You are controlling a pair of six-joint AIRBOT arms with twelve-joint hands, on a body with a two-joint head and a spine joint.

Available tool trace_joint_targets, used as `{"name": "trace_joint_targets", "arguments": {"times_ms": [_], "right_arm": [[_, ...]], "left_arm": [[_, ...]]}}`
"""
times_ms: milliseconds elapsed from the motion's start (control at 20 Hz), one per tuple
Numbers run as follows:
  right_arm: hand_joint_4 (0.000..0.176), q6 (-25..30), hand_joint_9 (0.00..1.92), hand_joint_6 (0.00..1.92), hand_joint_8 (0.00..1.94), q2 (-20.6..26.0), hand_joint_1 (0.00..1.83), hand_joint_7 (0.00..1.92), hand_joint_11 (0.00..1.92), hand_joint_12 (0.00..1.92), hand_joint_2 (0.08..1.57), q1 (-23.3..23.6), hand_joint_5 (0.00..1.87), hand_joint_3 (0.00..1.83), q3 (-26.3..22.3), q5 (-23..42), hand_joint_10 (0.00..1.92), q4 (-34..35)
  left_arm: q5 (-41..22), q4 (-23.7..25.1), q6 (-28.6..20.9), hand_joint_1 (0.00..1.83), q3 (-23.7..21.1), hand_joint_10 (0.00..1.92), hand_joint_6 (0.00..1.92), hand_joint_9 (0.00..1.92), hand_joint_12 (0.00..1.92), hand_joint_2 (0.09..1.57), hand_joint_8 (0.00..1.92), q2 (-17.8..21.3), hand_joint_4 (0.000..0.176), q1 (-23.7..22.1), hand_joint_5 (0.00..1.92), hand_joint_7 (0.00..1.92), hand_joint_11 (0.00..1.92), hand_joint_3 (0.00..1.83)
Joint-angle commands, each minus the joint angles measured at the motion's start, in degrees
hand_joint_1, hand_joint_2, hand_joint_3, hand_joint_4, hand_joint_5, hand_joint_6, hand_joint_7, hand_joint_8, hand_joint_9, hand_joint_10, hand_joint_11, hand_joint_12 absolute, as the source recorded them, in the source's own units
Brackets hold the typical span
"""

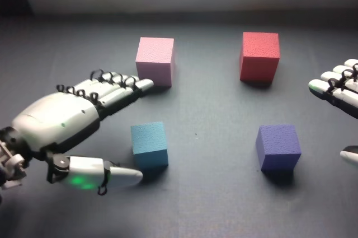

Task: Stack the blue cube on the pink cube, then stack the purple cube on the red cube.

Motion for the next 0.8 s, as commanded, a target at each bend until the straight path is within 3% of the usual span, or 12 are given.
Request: {"name": "trace_joint_targets", "arguments": {"times_ms": [0,100,150,300,350,400,450,500,550,600,650,750], "right_arm": [[0.000,0.02,0.00,0.00,0.00,0.25,0.49,0.00,0.00,0.00,1.38,0.15,0.00,0.00,-0.09,7.42,0.00,-0.15],[0.000,0.02,0.00,0.00,0.00,0.26,0.49,0.00,0.00,0.00,1.38,-0.27,0.00,0.01,-0.12,7.64,0.00,0.33],[0.000,0.02,0.00,0.00,0.00,0.26,0.49,0.00,0.00,0.00,1.38,-0.59,0.00,0.01,-0.16,7.86,0.00,0.65],[0.000,0.03,0.00,0.00,0.00,0.26,0.51,0.00,0.00,0.00,1.38,-1.02,0.00,0.00,-0.27,8.02,0.00,0.78],[0.000,0.03,0.00,0.00,0.00,0.26,0.49,0.00,0.00,0.00,1.37,-1.03,0.00,0.00,-0.28,8.04,0.00,0.78],[0.000,0.03,0.00,0.00,0.00,0.26,0.49,0.00,0.00,0.00,1.37,-1.03,0.00,0.00,-0.29,8.09,0.00,0.78],[0.000,0.03,0.00,0.00,0.00,0.26,0.45,0.00,0.00,0.00,1.39,-1.06,0.00,0.01,-0.29,8.15,0.00,0.78],[0.000,0.03,0.00,0.00,0.00,0.26,0.45,0.00,0.00,0.00,1.39,-1.09,0.00,0.01,-0.30,8.17,0.00,0.79],[0.000,0.04,0.00,0.00,0.00,0.26,0.45,0.00,0.00,0.00,1.39,-1.17,0.00,0.01,-0.33,8.18,0.00,0.82],[0.000,0.04,0.00,0.00,0.00,0.26,0.46,0.00,0.00,0.00,1.39,-1.28,0.00,0.01,-0.36,8.23,0.00,0.95],[0.000,0.04,0.00,0.00,0.00,0.26,0.46,0.00,0.00,0.00,1.38,-1.41,0.00,0.00,-0.39,8.35,0.00,1.14],[0.000,0.05,0.00,0.00,0.00,0.27,0.43,0.00,0.00,0.00,1.37,-1.60,0.00,0.00,-0.47,8.70,0.00,1.43]], "left_arm": [[-4.91,-0.22,-0.43,0.54,0.49,0.03,0.00,0.09,0.16,0.94,0.01,-0.60,0.045,-0.95,0.03,0.14,0.00,0.00],[-2.75,-0.12,-0.45,0.51,1.79,0.10,0.00,0.11,0.71,0.93,0.00,-2.35,0.035,-2.17,0.06,0.17,0.00,0.00],[-1.65,-0.12,-0.49,0.48,2.71,0.27,0.00,0.06,0.64,0.94,0.00,-3.51,0.029,-2.84,0.03,0.20,0.00,0.00],[0.22,-0.22,-1.50,0.53,4.69,0.65,0.01,0.00,1.05,0.98,0.02,-5.78,0.010,-3.31,0.10,0.28,0.00,0.00],[0.57,-0.51,-1.51,0.60,5.04,0.86,0.03,0.01,1.28,1.00,0.10,-6.18,0.030,-3.31,0.16,0.47,0.00,0.00],[0.84,-0.52,-1.58,0.69,5.27,0.98,0.06,0.06,1.37,1.00,0.19,-6.38,0.032,-3.32,0.24,0.60,0.00,0.00],[1.16,-0.52,-1.58,0.79,5.38,1.09,0.15,0.22,1.52,1.01,0.30,-6.45,0.000,-3.33,0.46,0.77,0.00,0.00],[1.21,-0.51,-1.58,0.84,5.49,1.00,0.20,0.35,1.46,1.04,0.38,-6.49,0.000,-3.35,0.60,0.88,0.00,0.00],[1.17,-0.42,-1.57,1.06,5.56,1.69,0.97,0.80,1.83,1.15,1.23,-6.47,0.000,-3.57,0.81,0.90,0.73,0.01],[0.83,-0.29,-1.57,1.18,5.58,1.87,1.01,0.99,1.90,1.21,1.56,-6.42,0.000,-3.83,0.80,0.80,1.06,0.01],[0.47,-0.20,-1.55,1.15,5.62,1.91,1.11,1.25,1.92,1.18,1.85,-6.27,0.000,-4.35,0.87,1.02,1.35,0.00],[0.38,0.39,-1.52,1.13,5.82,1.92,1.18,1.33,1.92,1.18,1.92,-5.97,0.000,-5.38,0.86,1.15,1.40,0.00]]}}
